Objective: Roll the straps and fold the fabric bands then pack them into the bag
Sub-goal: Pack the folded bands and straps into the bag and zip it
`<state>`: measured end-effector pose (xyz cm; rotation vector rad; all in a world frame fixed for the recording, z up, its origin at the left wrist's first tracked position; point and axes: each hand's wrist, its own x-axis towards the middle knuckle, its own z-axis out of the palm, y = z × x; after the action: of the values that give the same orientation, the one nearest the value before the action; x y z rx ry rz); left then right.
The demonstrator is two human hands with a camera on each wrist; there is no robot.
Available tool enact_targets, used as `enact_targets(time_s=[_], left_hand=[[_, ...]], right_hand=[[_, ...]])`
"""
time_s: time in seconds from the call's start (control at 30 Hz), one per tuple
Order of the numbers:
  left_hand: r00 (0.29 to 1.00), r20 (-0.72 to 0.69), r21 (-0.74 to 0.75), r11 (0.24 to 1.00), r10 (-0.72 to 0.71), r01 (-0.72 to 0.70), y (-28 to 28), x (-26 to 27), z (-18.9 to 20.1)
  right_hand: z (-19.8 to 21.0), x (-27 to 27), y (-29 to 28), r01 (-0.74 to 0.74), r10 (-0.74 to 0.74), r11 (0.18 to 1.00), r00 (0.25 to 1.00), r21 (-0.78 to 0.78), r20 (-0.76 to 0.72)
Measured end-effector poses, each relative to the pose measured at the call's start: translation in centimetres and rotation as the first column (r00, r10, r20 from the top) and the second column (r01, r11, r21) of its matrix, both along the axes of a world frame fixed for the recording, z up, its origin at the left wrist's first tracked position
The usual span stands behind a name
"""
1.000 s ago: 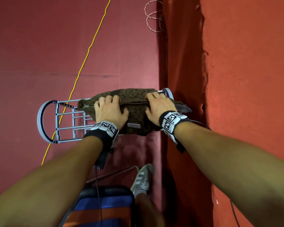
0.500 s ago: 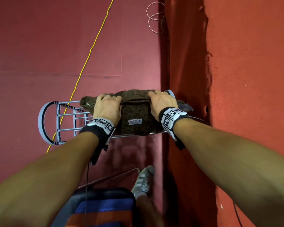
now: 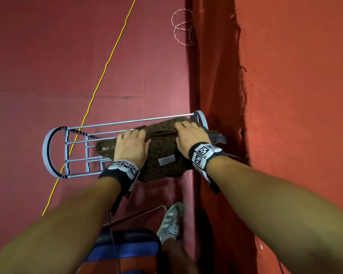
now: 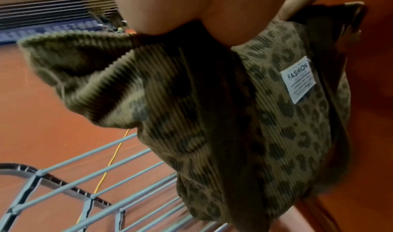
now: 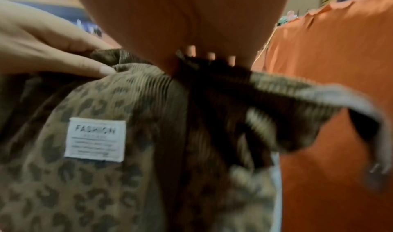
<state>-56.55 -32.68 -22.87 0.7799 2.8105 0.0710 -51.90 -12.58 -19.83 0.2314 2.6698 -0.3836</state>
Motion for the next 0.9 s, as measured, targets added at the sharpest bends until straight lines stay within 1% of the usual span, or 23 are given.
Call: enact_targets(time_s=[0.1,0.17,0.2,0.23,0.3,0.37,0.43,0.5,0.7,0.83,0.9], left_hand=[[0.990,-0.138,0.150,0.988,-0.010,0.031,-0.2,-0.7,0.4],[0.984,-0.175,0.210,0.977,-0.008,0.045,0.4,-1.1,1.3],[0.986,-0.166,0.198,0.979,-0.013,0.047,0.7,-1.2,1.6],[0.990,-0.139,0.166,0.985,-0.019,0.042,1.0,-1.1,1.7],[0.998,-0.055,0.069,0.998,0.004,0.000,1.1,-1.0,1.5],[0.998,0.016,-0.012,0.998,0.066,-0.066,1.1,-1.0,1.0],[0.993,0.040,-0.007,0.994,0.110,-0.110,1.3,-1.2,0.8],[0.992,0.056,-0.002,0.994,0.113,-0.114,1.3,-1.6,0.7],[0.987,0.099,-0.013,0.992,0.127,-0.126,2.0,-2.9,0.7],[0.991,0.097,-0.016,0.996,0.088,-0.087,2.0,-3.5,0.0],[0.987,0.109,-0.002,0.993,0.114,-0.115,1.9,-3.5,-0.6]], right_hand=[[0.5,-0.2,0.0,0.028,-0.026,0.999,0.995,0.021,-0.098],[1.1,-0.5,0.4,0.093,-0.091,0.996,0.982,0.001,-0.168],[1.2,-0.7,0.6,0.126,-0.128,0.992,0.978,-0.020,-0.166],[1.3,-0.8,0.8,0.143,-0.146,0.989,0.981,-0.036,-0.129],[1.0,-1.0,0.8,0.109,-0.110,0.993,0.994,-0.039,-0.005],[0.4,-0.9,0.6,0.063,-0.060,0.997,0.997,-0.051,0.047],[0.0,-1.0,0.3,0.058,-0.058,0.997,0.998,-0.060,0.003],[-0.3,-1.2,0.2,0.066,-0.068,0.997,0.997,-0.041,-0.046],[-0.8,-2.1,0.5,0.056,-0.056,0.998,0.998,0.014,-0.037],[-1.3,-3.2,0.8,0.049,-0.047,0.998,0.998,0.044,-0.044],[-1.7,-3.5,0.9,0.045,-0.042,0.997,0.998,0.060,-0.050]])
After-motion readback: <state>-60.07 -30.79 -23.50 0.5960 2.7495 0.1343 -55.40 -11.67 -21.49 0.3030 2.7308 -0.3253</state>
